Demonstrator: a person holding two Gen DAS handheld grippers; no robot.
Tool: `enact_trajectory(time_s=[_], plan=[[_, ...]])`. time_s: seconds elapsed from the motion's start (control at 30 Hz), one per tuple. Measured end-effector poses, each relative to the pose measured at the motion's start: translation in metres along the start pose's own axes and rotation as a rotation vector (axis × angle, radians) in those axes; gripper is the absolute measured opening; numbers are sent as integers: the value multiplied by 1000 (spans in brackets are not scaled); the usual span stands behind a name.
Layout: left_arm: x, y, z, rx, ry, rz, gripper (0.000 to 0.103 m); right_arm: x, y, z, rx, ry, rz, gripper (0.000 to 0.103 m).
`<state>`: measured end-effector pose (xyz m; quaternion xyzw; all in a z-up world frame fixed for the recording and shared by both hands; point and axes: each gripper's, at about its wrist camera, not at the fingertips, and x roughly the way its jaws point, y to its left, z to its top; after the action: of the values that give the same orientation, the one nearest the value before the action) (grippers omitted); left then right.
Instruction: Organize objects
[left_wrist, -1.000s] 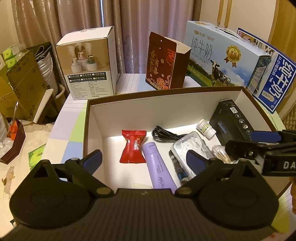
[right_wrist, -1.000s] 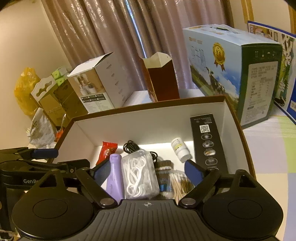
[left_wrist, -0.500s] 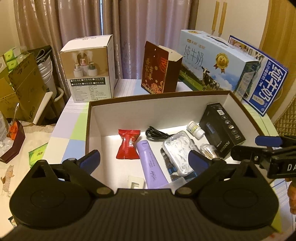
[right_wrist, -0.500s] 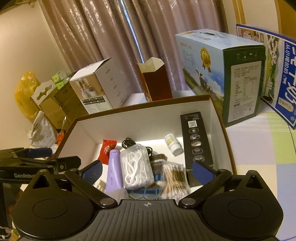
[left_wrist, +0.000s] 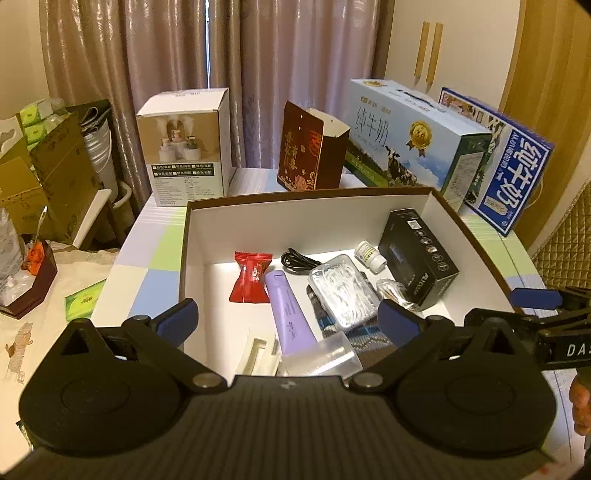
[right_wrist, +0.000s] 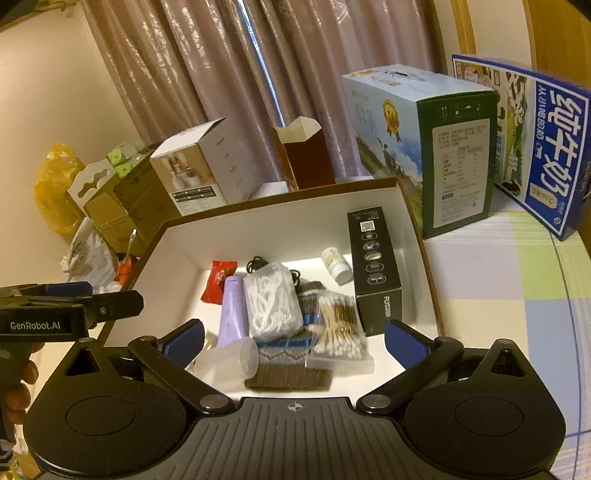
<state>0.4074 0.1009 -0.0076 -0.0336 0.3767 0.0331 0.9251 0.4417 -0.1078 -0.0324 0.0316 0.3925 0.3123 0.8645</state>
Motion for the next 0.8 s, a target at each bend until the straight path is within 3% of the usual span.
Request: enact_trajectory(time_s=[0.47, 0.8], plan=[[-62, -20, -39, 26, -42, 42, 102, -51, 13, -29, -72, -18, -9, 101], [-99, -33, -64, 1, -44, 23, 102, -90, 17, -42, -80, -51, 2, 101]])
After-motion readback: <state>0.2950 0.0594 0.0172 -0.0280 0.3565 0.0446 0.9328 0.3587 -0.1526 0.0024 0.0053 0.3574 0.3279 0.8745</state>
